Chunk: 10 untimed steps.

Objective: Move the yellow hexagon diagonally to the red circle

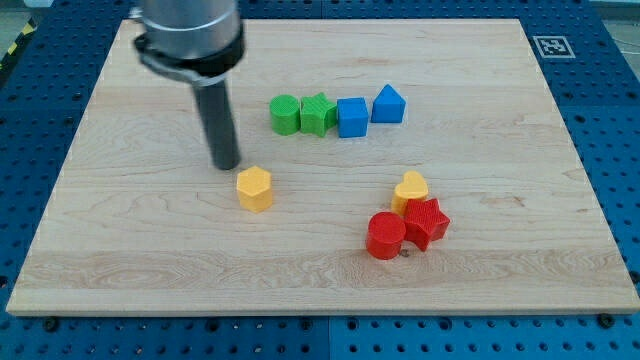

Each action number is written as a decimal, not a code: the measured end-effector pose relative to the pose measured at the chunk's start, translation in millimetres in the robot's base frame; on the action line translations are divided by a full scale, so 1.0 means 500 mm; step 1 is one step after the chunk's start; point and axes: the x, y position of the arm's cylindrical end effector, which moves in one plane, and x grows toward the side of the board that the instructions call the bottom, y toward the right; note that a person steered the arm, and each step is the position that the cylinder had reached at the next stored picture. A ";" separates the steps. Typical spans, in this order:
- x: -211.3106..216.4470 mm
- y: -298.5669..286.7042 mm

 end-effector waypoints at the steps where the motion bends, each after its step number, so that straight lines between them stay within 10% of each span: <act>1: 0.019 -0.019; 10: 0.052 0.226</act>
